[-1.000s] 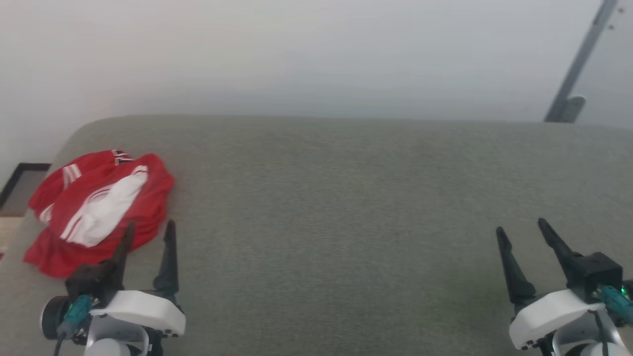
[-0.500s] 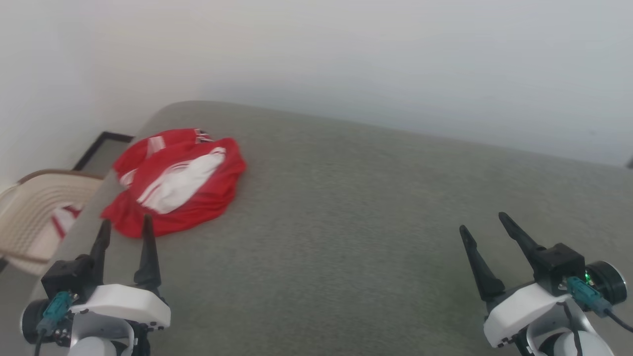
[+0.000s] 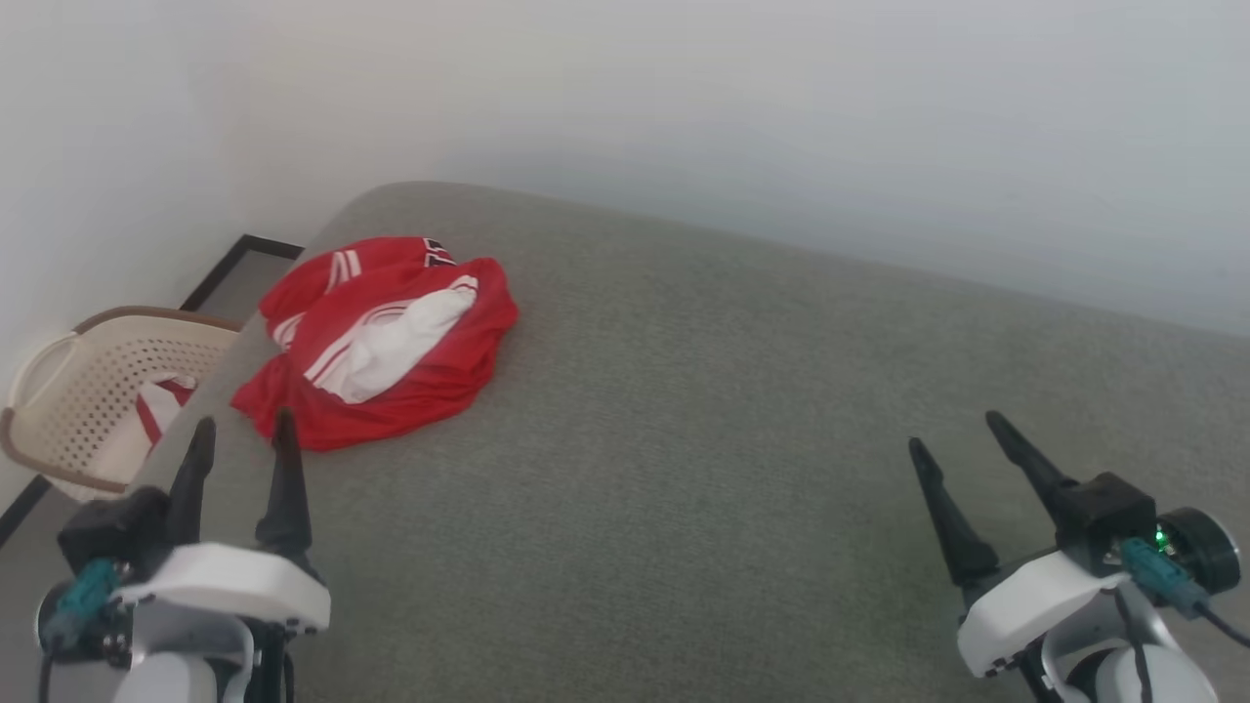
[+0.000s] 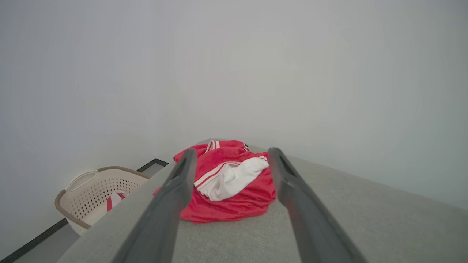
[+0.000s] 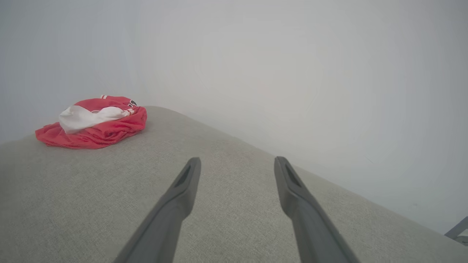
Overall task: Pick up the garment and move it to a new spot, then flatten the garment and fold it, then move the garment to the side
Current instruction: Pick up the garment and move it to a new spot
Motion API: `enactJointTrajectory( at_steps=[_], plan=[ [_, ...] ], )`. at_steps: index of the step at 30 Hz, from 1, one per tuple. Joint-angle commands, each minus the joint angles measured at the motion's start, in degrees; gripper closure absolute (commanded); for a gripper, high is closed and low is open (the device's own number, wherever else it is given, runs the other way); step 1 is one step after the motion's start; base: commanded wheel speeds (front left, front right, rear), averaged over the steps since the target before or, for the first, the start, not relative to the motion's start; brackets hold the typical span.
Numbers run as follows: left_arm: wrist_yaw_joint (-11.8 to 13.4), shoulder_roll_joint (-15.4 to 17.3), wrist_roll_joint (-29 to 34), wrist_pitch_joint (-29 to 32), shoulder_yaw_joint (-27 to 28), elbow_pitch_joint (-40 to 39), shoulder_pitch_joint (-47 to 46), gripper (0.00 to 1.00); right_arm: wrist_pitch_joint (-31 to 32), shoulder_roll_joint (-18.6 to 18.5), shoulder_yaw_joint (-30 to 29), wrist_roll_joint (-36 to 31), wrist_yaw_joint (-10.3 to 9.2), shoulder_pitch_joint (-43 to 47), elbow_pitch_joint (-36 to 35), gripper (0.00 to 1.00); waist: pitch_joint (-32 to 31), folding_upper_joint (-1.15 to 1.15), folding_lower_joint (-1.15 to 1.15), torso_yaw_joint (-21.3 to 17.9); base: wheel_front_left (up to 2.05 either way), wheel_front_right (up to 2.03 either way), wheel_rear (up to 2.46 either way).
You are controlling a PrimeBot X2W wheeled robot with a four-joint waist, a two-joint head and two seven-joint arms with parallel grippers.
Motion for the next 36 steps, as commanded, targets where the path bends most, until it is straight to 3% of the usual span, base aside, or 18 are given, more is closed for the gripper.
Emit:
enactJointTrajectory(
  at_steps=[1, 10, 16, 24, 36],
  plan=[
    [-0.15, 0.43, 0.13, 0.31, -0.11, -0.12, -1.19, 0.0, -0.15, -0.27, -0.38, 0.34, 0.0, -0.82, -0.03, 0.0, 0.6, 0.0, 0.0, -0.72, 0.0, 0.0, 0.0],
    [-1.23, 3.05, -1.86, 2.14, 0.78, 4.62, -9.37, 0.0, 1.32, -2.16, -1.03, 0.22, 0.0, -3.03, -3.0, 0.0, 6.14, 0.0, 0.0, -4.64, 0.0, 0.0, 0.0],
    [-1.85, 5.4, -2.74, 4.0, 0.76, 11.9, -18.15, 0.0, 2.8, -3.99, -1.42, 0.22, 0.0, -5.78, -6.13, 0.0, 12.62, 0.0, 0.0, -8.14, 0.0, 0.0, 0.0],
    [-1.56, 9.65, -2.62, 11.09, -0.05, 26.97, -31.09, 0.0, 3.94, -6.58, -1.1, 1.03, 0.0, -9.7, -9.76, 0.0, 21.62, 0.0, 0.0, -12.86, 0.0, 0.0, 0.0],
    [0.45, 12.91, -1.71, 24.89, -2.97, 45.49, -42.4, 0.0, 4.71, -7.47, -1.49, 1.48, 0.0, -11.85, -11.32, 0.0, 26.76, 0.0, 0.0, -14.78, 0.0, 0.0, 0.0]
  ],
)
